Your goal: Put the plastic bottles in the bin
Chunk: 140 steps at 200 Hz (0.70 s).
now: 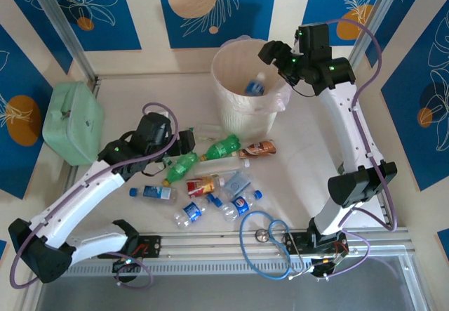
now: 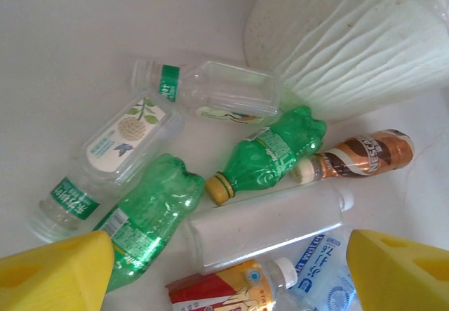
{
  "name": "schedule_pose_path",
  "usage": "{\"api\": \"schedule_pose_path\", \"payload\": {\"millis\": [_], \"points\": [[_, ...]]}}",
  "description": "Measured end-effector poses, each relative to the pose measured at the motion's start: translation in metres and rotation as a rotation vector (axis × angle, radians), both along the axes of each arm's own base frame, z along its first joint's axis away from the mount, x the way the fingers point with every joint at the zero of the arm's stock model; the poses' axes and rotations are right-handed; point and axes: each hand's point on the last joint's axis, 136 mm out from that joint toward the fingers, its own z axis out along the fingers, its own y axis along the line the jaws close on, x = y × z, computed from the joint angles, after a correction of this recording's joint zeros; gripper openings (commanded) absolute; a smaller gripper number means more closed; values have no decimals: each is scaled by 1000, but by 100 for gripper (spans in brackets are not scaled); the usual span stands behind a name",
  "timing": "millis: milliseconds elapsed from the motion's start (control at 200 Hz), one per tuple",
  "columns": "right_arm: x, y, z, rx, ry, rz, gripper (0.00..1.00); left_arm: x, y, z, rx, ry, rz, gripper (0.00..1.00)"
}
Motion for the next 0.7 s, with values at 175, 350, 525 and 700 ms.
{"api": "schedule_pose_path", "payload": {"millis": [175, 350, 525, 700], "points": [[-5, 5, 3, -14, -12, 22, 82, -8, 19, -6, 43, 31, 55, 88], [-48, 19, 8, -50, -74, 111, 82, -22, 49, -17, 80, 91, 165, 88], [-107, 33, 8, -83, -149, 223, 82, -45, 83, -51, 85, 213, 328, 88], [-145, 35, -26, -127, -126, 275, 81, -73, 107, -99, 43, 370, 505, 88]]}}
